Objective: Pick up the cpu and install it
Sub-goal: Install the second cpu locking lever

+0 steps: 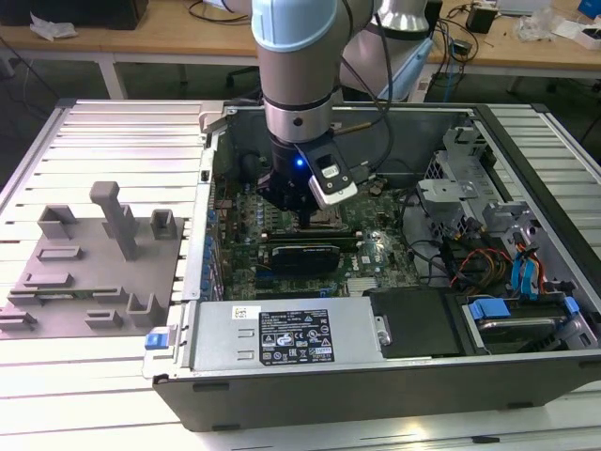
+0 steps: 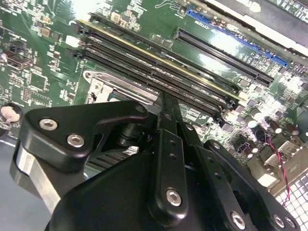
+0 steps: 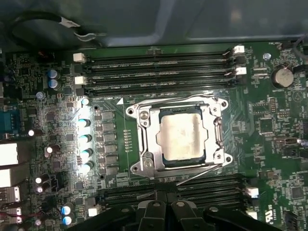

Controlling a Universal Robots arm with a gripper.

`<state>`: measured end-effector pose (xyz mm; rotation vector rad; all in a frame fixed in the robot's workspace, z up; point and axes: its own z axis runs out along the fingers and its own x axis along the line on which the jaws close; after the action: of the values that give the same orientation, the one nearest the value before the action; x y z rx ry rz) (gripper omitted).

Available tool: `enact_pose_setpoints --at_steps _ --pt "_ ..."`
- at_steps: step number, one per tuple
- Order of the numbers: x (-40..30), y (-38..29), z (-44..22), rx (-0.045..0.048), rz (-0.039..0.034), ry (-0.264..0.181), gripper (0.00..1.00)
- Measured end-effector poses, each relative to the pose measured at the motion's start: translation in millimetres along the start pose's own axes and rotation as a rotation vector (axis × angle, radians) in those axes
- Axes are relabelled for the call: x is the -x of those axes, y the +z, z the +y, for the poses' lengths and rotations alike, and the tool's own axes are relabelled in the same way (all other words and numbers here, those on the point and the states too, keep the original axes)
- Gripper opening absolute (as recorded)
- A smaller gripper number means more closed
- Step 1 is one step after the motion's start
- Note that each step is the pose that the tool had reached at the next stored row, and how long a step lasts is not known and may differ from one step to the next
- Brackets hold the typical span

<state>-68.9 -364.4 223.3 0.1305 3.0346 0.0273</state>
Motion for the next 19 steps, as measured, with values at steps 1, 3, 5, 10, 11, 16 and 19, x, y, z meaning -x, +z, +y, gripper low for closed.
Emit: enact_pose_setpoints --at_steps 1,3,5,10,11,16,19 --pt "-0.7 0.8 -0.1 0.0007 -0.0012 0.000 0.11" --pt "-0.9 1.3 -0.1 0.0009 -0.0027 0.000 0.11" --pt "-1.0 1.4 -0.1 0.0011 -0.0031 0.000 0.11" --pt "-3.7 2.7 -0.3 0.0014 -0.0047 0.000 0.11" --pt "-3.9 3.4 -0.3 0.0013 -0.0047 0.000 0.11" --pt "-8.4 8.2 -0.6 0.0045 -0.0115 0.001 0.11" --pt "-11.7 10.3 -0.4 0.0068 -0.0155 0.001 0.11"
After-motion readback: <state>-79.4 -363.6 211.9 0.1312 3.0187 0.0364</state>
